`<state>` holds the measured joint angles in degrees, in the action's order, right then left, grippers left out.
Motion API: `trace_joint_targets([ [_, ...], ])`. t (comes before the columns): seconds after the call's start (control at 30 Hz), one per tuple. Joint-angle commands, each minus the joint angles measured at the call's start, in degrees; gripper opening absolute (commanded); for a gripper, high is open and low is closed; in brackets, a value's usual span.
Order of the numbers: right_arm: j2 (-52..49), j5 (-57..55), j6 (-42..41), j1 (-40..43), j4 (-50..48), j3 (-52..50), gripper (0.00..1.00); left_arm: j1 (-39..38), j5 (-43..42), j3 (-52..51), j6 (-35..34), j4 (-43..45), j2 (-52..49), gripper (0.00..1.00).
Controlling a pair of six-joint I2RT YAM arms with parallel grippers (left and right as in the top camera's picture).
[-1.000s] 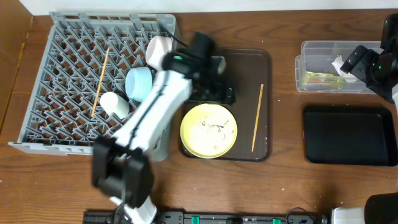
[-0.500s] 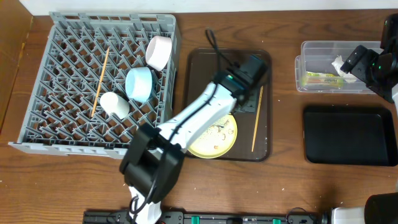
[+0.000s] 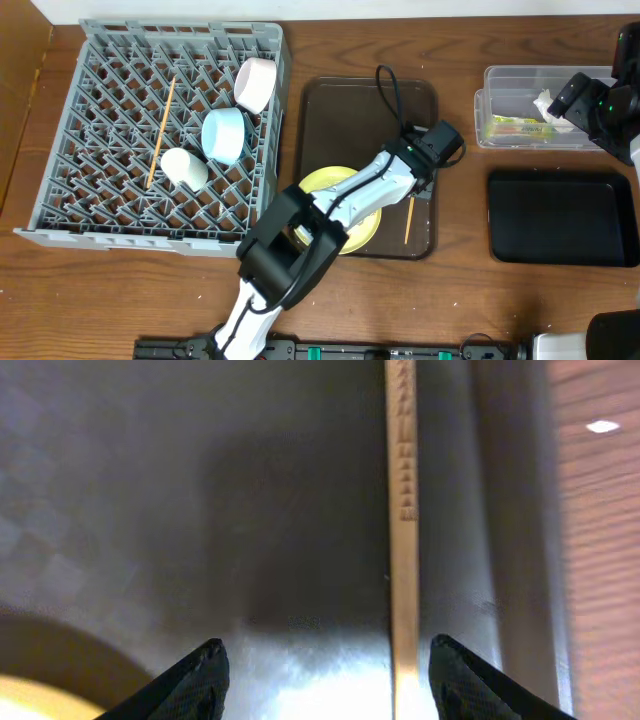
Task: Sort waste into correct bins and load items into the dishwasher
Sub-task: 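Grasp the second chopstick with the left gripper and lift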
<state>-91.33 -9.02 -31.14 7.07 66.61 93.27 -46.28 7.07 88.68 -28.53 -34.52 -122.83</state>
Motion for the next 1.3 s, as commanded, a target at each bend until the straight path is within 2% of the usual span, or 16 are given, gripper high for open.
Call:
trace_joint_targets([
  [0.0,0.5,-0.6,0.5,0.7,0.0,0.4,0.99,0.2,1.0,0.0,-0.5,0.2,-2.4,0.64],
  [0.2,0.5,-0.6,0.5,0.7,0.0,0.4,0.99,0.0,-0.6,0.0,-0.5,0.6,-4.2,0.63],
  [0.43,0.5,-0.6,0.5,0.7,0.0,0.3,0.99,-1.3,-0.6,0.0,-0.7,0.8,-7.0,0.40],
  [0.6,0.5,-0.6,0.5,0.7,0.0,0.3,0.99,-1.5,-0.6,0.0,-0.7,0.9,-7.4,0.13],
  [0.63,0.5,-0.6,0.5,0.7,0.0,0.3,0.99,-1.5,-0.6,0.0,-0.7,0.9,-7.4,0.11],
  [0.97,0.5,-0.6,0.5,0.7,0.0,0.4,0.99,-1.5,-0.6,0.3,0.0,0.6,-3.8,0.08],
  [1.27,0.5,-0.6,0.5,0.7,0.0,0.3,0.99,2.8,-0.6,0.3,3.4,0.2,13.1,0.08],
])
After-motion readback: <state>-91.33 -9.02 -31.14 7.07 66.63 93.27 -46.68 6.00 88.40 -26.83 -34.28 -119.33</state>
